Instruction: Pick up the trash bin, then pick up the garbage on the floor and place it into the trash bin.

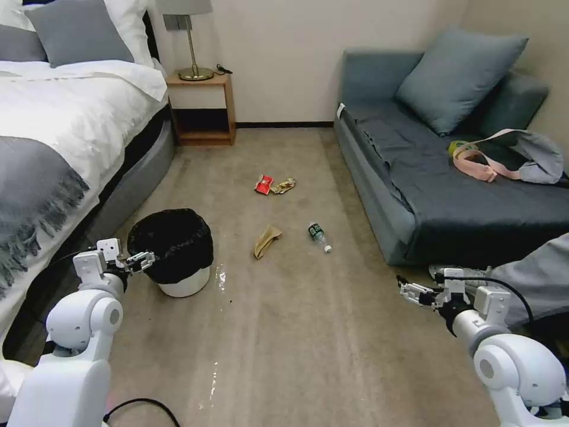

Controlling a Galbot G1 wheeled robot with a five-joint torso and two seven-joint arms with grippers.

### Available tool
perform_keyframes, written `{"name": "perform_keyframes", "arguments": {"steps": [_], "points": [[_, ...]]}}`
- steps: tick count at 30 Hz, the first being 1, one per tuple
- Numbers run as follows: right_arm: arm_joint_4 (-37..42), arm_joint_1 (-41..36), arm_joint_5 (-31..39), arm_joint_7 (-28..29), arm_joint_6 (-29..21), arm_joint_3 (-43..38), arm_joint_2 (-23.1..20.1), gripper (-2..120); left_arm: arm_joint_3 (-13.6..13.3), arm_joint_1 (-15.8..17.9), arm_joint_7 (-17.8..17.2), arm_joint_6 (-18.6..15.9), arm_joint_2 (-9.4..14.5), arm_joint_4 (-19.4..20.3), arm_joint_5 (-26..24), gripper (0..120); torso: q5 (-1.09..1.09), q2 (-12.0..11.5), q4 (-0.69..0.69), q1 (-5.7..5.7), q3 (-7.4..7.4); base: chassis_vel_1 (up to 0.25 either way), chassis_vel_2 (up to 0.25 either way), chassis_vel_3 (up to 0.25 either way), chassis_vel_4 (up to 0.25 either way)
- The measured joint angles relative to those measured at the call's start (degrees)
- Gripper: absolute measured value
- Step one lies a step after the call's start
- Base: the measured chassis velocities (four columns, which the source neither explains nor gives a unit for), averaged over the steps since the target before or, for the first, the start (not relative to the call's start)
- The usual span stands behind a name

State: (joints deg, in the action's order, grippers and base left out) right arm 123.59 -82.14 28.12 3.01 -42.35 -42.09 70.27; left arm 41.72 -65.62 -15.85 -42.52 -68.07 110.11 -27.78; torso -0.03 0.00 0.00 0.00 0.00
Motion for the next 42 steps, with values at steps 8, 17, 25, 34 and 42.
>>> {"name": "perform_keyframes", "arguments": {"steps": [8, 17, 25, 34, 42], "points": [[-0.8, -0.1, -0.5, 0.0, 0.4, 0.4, 0.5, 100, -0.2, 3.3, 0.3, 0.2, 0.7, -4.7, 0.0, 100, 0.03, 0.0, 0.01, 0.0, 0.0, 0.0, 0.0, 0.0, 0.0], [-2.8, -0.4, -1.5, -2.2, 5.7, 1.2, 0.8, 100, -1.6, 13.6, 1.0, 0.3, 3.9, -19.1, -0.1, 99, 0.03, 0.0, 0.0, 0.0, 0.0, 0.0, 0.0, 0.0, 0.0], [-4.7, -1.3, -0.9, -4.5, 9.7, 0.7, 0.8, 100, -4.1, 21.0, 1.1, 0.3, 3.4, -26.8, 0.9, 100, 0.03, 0.0, 0.0, 0.0, 0.0, 0.0, 0.0, 0.0, 0.0], [-5.5, -1.3, -0.9, -4.6, 9.6, 0.8, 0.8, 100, -5.9, 25.7, 1.6, 0.4, 1.4, -35.2, 4.1, 99, 0.03, 0.0, -0.01, 0.0, 0.0, 0.0, 0.0, 0.0, 0.0], [-5.9, -1.3, -0.9, -4.6, 9.4, 0.8, 0.8, 100, -6.2, 28.6, 2.8, 1.1, 0.5, -43.8, 8.3, 99, 0.03, 0.0, 0.0, 0.0, 0.0, 0.0, 0.0, 0.0, 0.0]]}}
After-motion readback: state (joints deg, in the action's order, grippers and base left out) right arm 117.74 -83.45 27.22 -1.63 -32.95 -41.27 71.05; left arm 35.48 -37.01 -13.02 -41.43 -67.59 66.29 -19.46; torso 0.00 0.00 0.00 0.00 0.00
